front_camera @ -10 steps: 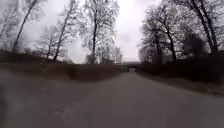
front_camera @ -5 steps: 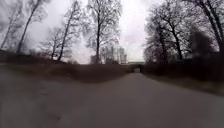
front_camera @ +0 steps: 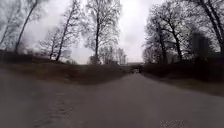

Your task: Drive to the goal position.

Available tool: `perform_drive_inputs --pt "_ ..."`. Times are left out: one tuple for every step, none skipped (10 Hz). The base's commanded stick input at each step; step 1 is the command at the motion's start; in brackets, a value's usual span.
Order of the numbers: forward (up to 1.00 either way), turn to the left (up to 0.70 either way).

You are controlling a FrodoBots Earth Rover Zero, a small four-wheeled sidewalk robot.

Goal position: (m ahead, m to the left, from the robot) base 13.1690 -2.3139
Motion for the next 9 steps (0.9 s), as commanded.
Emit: perform_drive_inputs --pt "0.7 0.0" --pt "0.7 0.0" --pt "0.7 0.0" --pt "0.7 0.0" --pt "0.7 0.0" --pt "0.7 0.0" --pt "0.7 0.0" --pt "0.7 0.0" --pt "0.7 0.0"
